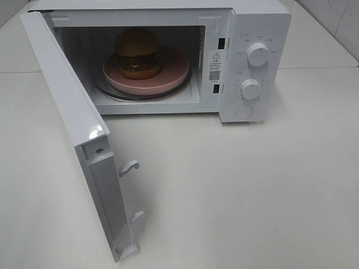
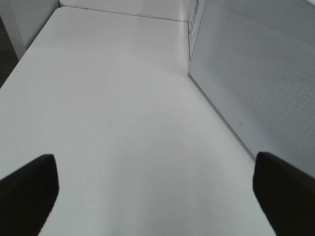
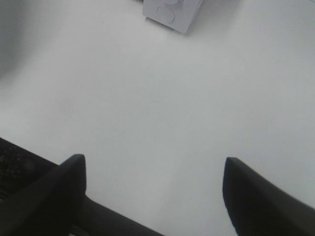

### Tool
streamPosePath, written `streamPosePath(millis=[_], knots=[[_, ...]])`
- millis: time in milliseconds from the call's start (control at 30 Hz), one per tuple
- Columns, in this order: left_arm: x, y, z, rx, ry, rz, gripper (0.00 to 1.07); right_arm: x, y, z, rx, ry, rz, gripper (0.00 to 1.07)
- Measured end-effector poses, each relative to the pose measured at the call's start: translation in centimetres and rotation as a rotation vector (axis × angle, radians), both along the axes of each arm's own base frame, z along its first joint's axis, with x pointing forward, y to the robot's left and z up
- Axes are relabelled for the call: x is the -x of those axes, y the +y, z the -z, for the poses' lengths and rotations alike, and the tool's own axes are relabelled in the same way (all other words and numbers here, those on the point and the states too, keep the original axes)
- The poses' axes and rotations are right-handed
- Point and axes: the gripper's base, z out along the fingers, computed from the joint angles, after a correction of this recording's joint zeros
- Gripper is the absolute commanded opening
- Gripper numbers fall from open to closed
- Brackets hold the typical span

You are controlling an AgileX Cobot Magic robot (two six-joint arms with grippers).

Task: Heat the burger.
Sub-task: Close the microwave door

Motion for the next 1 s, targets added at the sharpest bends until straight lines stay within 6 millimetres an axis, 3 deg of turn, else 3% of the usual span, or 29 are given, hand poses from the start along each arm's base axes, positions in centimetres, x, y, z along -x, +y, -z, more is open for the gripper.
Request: streamPosePath(millis=[167, 367, 633, 1000], knots=[[0.0, 0.0, 0.0, 0.0, 0.0, 0.0, 1.0, 1.9, -1.9, 2.9, -0.011, -0.007, 0.093, 0.76], [0.0, 0.0, 0.0, 0.0, 0.0, 0.0, 1.0, 3.1, -3.0, 4.3, -0.038, -0.066, 0.175, 0.76], [0.0, 0.0, 0.0, 0.0, 0.0, 0.0, 1.0, 6.3, -4.5, 7.5, -0.093, -0.211, 0.31, 0.76], [0.0, 0.0, 0.0, 0.0, 0.0, 0.0, 1.0, 8.6, -4.3, 8.2, -0.22, -0.399, 0.344, 0.75]])
